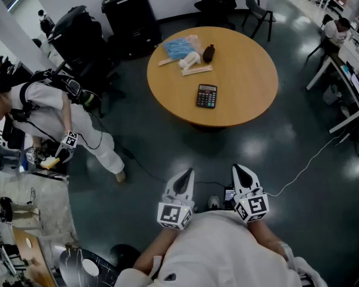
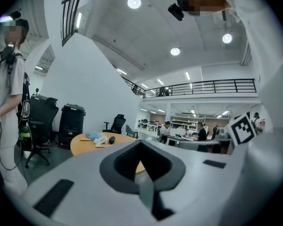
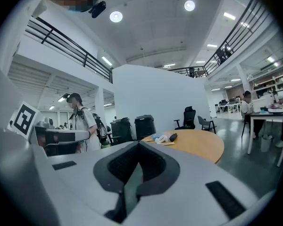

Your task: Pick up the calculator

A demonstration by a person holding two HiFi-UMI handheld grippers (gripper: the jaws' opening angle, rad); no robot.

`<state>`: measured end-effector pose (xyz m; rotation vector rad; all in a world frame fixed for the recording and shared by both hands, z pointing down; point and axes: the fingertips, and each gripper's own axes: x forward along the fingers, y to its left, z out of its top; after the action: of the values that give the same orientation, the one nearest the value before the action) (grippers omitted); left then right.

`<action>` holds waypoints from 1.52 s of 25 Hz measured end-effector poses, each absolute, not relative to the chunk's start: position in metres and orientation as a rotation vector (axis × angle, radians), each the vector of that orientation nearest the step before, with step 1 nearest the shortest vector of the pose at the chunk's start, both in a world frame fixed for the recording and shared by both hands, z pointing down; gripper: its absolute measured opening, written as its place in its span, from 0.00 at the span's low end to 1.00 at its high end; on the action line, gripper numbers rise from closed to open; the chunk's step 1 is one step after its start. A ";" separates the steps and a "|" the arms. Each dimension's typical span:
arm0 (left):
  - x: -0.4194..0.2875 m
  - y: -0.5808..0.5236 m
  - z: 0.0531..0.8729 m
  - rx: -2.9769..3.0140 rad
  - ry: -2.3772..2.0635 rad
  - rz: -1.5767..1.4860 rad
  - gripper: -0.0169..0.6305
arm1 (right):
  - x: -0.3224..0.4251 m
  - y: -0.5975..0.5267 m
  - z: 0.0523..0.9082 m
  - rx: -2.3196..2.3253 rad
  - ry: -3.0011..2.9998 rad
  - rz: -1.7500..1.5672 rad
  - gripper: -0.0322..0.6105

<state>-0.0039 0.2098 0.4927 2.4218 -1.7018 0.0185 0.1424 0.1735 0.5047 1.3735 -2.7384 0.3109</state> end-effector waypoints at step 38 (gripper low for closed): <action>-0.046 0.080 0.524 2.407 -1.652 0.000 0.03 | 0.128 0.061 0.536 1.448 -2.724 0.310 0.07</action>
<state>-0.0463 0.0802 0.5242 2.4066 -1.6519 -0.0001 0.1282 0.0614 0.5356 1.4483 -2.7243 0.3103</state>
